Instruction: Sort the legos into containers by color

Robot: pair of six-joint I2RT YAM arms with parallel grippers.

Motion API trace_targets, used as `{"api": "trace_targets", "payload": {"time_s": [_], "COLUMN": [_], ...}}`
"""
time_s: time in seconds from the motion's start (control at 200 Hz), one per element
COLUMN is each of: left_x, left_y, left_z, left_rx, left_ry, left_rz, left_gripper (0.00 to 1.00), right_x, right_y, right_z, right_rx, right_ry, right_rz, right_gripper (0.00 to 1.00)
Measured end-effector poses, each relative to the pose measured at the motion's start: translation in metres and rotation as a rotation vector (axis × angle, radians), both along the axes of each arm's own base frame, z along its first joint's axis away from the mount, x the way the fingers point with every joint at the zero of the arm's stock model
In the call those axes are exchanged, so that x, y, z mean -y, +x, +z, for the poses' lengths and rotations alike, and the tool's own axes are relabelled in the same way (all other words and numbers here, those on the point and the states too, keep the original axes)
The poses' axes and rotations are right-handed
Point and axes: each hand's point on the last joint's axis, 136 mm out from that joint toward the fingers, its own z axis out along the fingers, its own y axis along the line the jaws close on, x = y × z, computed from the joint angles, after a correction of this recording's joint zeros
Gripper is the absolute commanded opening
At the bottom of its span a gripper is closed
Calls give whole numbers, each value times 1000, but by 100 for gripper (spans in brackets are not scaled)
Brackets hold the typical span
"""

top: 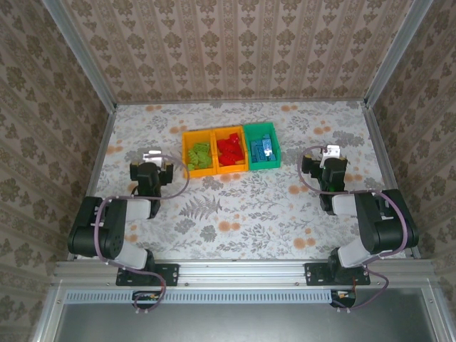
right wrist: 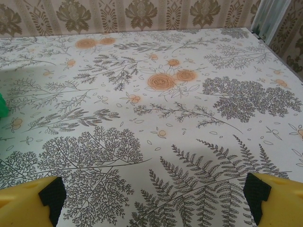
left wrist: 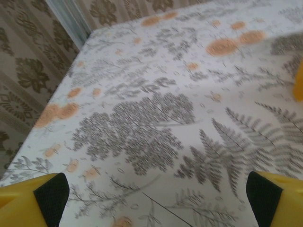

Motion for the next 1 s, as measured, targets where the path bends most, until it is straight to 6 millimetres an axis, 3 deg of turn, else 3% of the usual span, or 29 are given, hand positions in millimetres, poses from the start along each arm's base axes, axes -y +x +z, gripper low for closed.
{"api": "trace_targets", "payload": {"time_s": [0.08, 0.17, 1.0], "left_x": [-12, -19, -13], "left_y": [2, 3, 6], "left_z": [5, -4, -6], "left_rx": [47, 31, 29], "left_ry": [-20, -28, -72], "left_rz": [26, 42, 13], "left_gripper": [100, 100, 100], "right_x": [0, 0, 0], "right_y": [0, 0, 1], "right_z": [0, 0, 2], "right_rx": [0, 1, 8], "right_ry": [0, 0, 1], "right_rz": [0, 0, 0], "right_gripper": [100, 100, 99]}}
